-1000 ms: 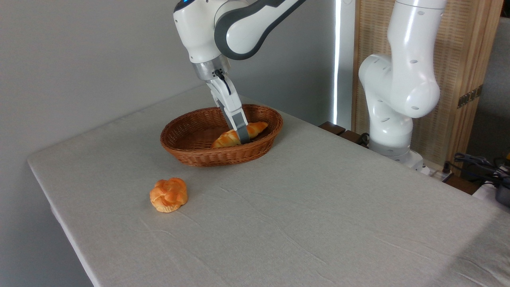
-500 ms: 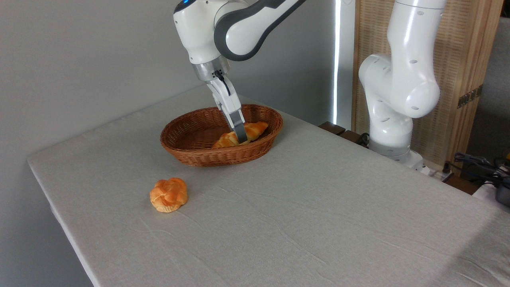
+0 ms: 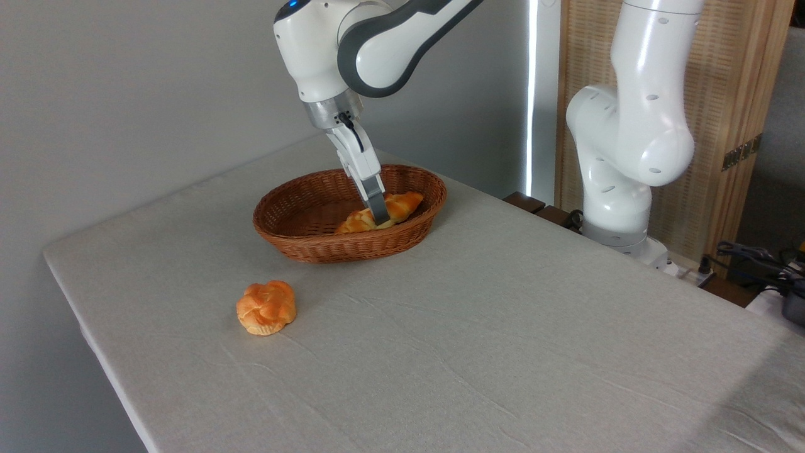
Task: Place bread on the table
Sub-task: 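Lift the braided roll out of the basket and carry it beside the bun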
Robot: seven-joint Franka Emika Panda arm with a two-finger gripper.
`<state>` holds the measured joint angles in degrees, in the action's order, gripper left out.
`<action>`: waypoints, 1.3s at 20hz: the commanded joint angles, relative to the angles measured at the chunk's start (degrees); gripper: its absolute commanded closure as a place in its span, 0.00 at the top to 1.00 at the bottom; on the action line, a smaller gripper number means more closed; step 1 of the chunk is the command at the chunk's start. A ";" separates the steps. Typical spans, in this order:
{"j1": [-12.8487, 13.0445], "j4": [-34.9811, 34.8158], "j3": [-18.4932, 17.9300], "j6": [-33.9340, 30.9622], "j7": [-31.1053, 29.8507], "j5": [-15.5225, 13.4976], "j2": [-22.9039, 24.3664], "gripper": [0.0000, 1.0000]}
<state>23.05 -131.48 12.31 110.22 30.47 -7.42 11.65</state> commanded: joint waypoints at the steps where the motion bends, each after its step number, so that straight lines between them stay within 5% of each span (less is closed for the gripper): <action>1: 0.59 -1.06 -0.53 1.67 -0.41 0.74 -0.13 0.20; 20: 0.77 4.21 -0.53 1.49 -0.58 0.21 -0.49 0.11; 26: 0.86 10.70 -1.05 -5.26 -0.32 -2.25 -0.48 0.11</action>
<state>23.16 -125.07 12.33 110.16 30.47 -8.37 11.62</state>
